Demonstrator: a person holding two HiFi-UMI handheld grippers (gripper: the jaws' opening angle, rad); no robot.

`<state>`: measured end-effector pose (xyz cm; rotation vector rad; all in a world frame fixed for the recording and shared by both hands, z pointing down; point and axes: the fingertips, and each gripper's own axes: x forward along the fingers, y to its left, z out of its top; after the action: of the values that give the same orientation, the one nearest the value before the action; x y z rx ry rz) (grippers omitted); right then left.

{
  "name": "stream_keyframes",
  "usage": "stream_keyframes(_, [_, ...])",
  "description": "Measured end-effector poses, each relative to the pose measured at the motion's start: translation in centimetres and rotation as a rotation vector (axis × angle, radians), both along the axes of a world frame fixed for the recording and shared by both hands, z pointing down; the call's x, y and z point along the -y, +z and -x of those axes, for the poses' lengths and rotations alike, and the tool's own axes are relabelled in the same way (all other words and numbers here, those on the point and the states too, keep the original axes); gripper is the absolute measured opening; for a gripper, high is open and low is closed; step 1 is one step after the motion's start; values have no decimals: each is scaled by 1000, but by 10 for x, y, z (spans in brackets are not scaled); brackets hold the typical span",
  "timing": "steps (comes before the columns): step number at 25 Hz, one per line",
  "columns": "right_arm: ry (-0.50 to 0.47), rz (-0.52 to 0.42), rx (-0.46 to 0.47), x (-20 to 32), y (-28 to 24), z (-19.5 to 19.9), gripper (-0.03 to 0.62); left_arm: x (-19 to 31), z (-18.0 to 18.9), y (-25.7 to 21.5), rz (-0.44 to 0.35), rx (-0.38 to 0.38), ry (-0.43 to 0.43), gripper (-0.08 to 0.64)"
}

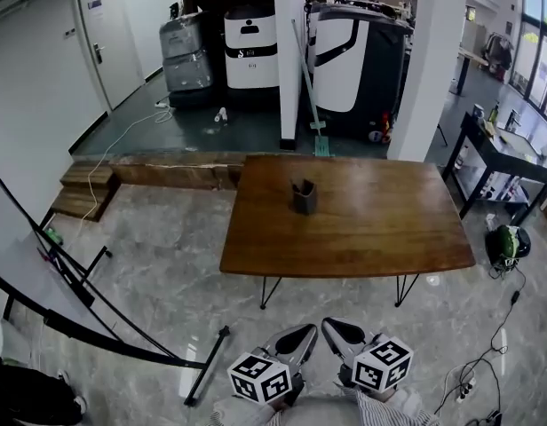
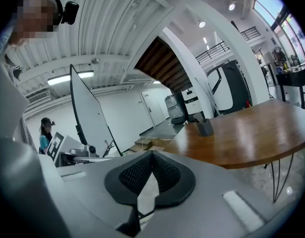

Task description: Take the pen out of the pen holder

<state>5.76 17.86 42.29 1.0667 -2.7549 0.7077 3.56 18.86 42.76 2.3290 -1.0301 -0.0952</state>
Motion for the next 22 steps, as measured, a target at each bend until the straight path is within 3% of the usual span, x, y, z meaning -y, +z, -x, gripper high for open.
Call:
stream_keyframes(6, [32, 6, -1, 61, 6, 14, 0, 65, 18, 5, 12, -13, 18, 8])
stream_keyframes(12, [49, 41, -7, 93, 16, 18, 0, 99, 22, 16, 58, -32, 34, 8])
stream_keyframes(22, [33, 69, -11, 158, 26, 26, 0, 166, 32, 22, 52, 8, 12, 8])
